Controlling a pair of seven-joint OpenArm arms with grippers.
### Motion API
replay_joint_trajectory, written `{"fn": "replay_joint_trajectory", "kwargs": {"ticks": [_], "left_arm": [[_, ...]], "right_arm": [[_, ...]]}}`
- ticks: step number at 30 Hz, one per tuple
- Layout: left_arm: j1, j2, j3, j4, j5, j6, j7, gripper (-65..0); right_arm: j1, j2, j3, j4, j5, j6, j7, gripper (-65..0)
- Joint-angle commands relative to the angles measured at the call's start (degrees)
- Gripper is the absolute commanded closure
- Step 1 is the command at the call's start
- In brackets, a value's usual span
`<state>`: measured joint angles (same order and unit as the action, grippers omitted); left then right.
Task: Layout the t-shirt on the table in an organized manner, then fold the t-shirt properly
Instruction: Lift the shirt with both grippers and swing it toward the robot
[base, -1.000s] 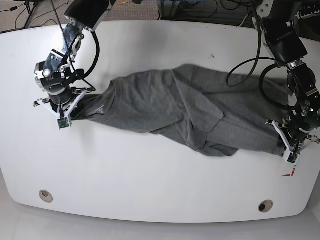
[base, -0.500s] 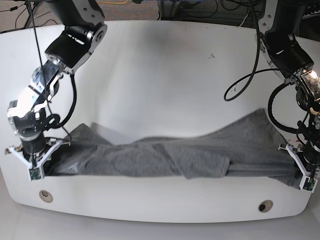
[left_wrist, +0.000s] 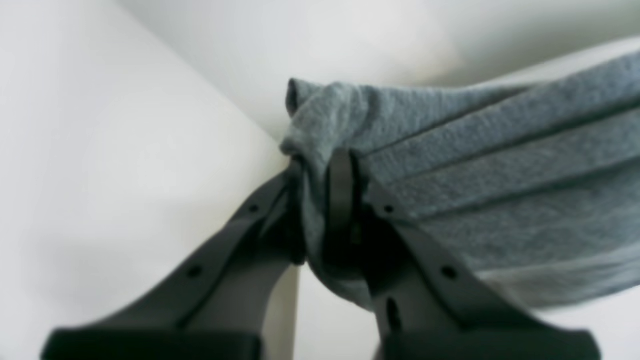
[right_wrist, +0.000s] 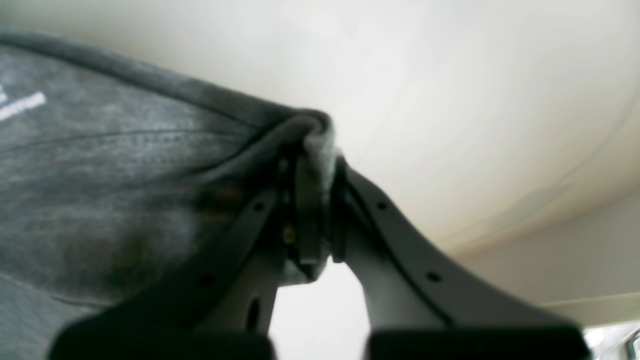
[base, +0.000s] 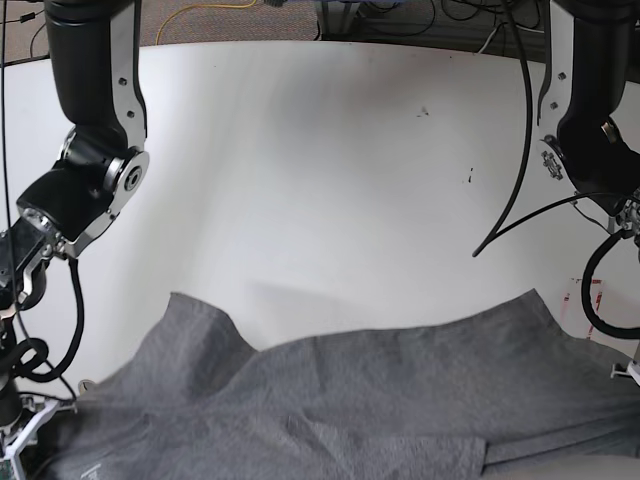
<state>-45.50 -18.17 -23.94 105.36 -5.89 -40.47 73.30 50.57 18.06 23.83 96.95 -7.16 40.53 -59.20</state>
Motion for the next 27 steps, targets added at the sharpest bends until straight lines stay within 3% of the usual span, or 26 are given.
{"fn": "replay_joint_trajectory", "kwargs": {"ticks": [1,12,27], "left_arm": [[-3.4,-1.4,-0.5,0.4,3.6,0.5,1.9,0.0],[1.1,-1.0,-0.5,0.7,3.4,0.5,2.1,0.0],[-1.5,-1.4,-0.5,0.8,3.4,0.5,2.2,0.0]], "right_arm": [[3.8,2.4,-1.0,-0.5,-3.3,-1.8,-1.8,-0.6],[0.2,2.2,-2.1,-2.9,-3.3,-1.8,-3.3,-0.3],[1.2,2.2,-2.3,-3.0,-3.3,-1.8,-3.3,-0.3]]}}
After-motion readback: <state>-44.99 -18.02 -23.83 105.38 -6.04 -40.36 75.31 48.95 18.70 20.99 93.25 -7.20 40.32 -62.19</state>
